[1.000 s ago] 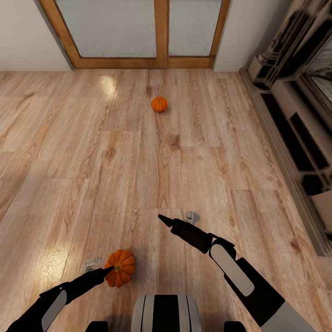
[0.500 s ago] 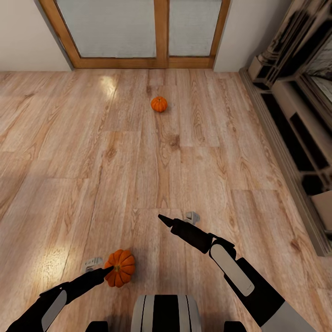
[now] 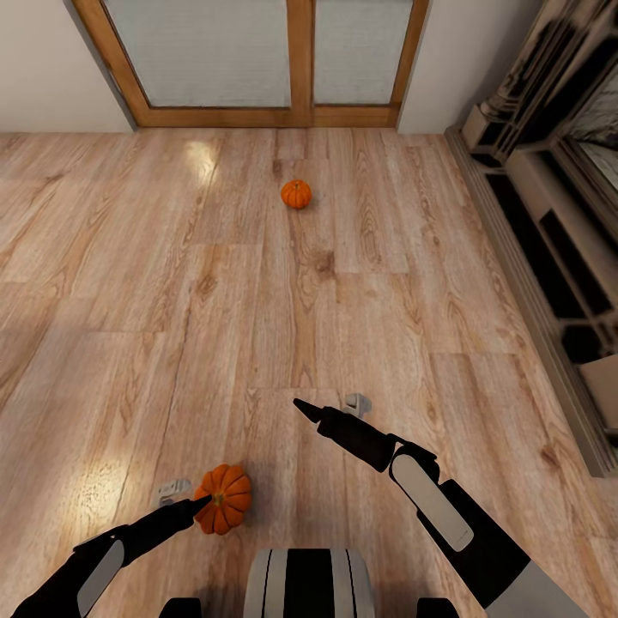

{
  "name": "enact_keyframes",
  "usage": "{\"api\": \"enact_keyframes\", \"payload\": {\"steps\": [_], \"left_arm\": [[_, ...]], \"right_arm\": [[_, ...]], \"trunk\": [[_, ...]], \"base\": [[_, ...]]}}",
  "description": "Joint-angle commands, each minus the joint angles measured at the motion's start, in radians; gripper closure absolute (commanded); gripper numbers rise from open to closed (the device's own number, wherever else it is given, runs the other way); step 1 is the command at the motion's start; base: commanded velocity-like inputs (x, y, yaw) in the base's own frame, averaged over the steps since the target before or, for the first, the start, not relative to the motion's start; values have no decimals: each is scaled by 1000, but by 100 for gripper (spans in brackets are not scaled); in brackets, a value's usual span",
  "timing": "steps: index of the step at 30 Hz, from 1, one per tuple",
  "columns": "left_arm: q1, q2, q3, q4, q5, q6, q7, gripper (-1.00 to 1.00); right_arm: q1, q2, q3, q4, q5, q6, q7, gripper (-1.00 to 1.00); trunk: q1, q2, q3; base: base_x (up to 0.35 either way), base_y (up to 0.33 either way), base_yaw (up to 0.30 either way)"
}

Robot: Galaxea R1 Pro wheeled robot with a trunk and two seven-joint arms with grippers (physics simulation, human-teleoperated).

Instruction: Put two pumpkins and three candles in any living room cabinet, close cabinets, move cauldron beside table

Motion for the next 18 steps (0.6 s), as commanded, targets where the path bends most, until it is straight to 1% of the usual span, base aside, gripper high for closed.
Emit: {"api": "enact_keyframes", "payload": {"steps": [1,7,13,14,16,17,18], "left_arm": [[0,1,-3,-1,10,8,0,100],[0,6,-3,-1,11,10,-6,100],[0,31,-3,-1,16,13,-19,100],[0,36,-3,-1,17,13,-37,100],[0,54,-3,-1,17,16,-124,100],[0,67,-3,-1,16,18,-177,100],[0,75,-3,-1,17,19,-203,100]], "right_arm": [[-1,-1,1,0,-5,2,1,-100],[-1,-1,1,1,-5,2,2,-100],[-1,-1,2,1,-5,2,2,-100],[-1,-1,2,1,-5,2,2,-100],[-1,-1,2,1,-5,2,2,-100],[-1,-1,2,1,-5,2,2,-100],[-1,-1,2,1,-5,2,2,-100]], "trunk": [[0,0,-1],[0,0,-1],[0,0,-1],[0,0,-1],[0,0,-1],[0,0,-1],[0,0,-1]], "base": [[0,0,0],[0,0,0],[0,0,0],[0,0,0],[0,0,0],[0,0,0],[0,0,0]]}}
